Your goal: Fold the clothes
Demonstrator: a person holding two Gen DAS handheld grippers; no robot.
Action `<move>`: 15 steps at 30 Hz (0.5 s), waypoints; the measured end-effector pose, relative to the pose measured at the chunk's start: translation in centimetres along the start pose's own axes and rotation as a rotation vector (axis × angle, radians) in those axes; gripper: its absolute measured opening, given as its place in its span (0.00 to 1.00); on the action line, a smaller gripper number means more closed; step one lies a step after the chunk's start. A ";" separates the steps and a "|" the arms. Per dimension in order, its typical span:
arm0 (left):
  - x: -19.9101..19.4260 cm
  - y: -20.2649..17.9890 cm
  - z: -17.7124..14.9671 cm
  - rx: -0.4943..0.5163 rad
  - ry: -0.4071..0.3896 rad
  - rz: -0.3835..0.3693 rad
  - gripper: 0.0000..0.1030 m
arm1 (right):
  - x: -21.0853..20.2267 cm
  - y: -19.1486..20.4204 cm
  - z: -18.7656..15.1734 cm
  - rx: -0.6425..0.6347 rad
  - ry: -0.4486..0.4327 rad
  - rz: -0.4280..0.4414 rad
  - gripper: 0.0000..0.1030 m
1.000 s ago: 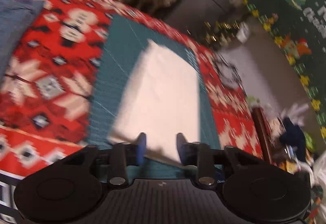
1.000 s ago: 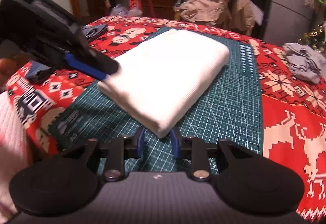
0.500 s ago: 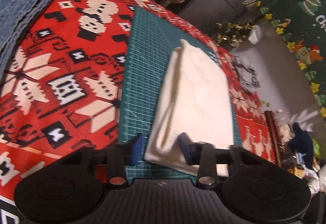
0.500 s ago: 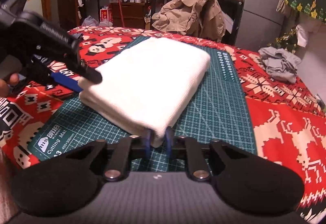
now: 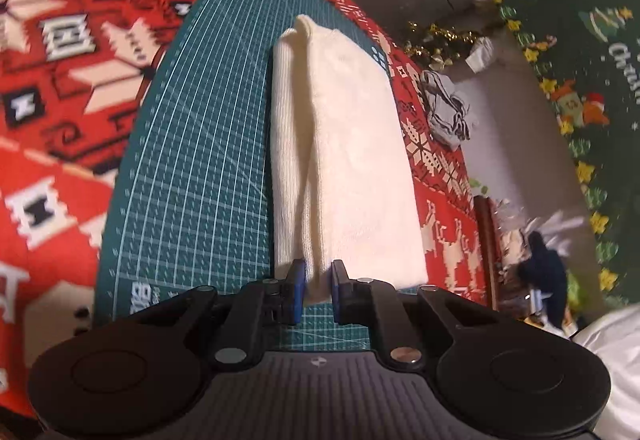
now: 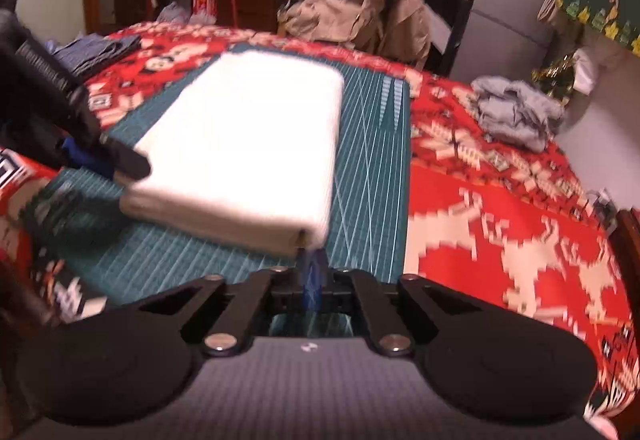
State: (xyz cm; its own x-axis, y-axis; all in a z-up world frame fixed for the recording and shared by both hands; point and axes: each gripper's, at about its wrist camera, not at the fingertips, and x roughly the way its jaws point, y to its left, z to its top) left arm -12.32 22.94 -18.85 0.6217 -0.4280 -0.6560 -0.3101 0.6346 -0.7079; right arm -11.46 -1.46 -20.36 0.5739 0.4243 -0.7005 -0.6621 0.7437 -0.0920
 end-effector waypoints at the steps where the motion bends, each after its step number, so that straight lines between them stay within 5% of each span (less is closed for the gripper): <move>1: -0.1 0.0 -0.1 -0.004 -0.002 -0.001 0.12 | -0.5 -0.3 -0.1 0.015 -0.009 0.016 0.01; 7: -0.1 0.0 0.1 -0.012 -0.008 -0.003 0.12 | -1.9 -2.9 2.4 0.102 -0.092 0.035 0.03; 15: 0.2 -0.8 -0.4 0.003 0.003 -0.027 0.09 | 1.5 -3.4 4.4 0.108 -0.083 0.073 0.04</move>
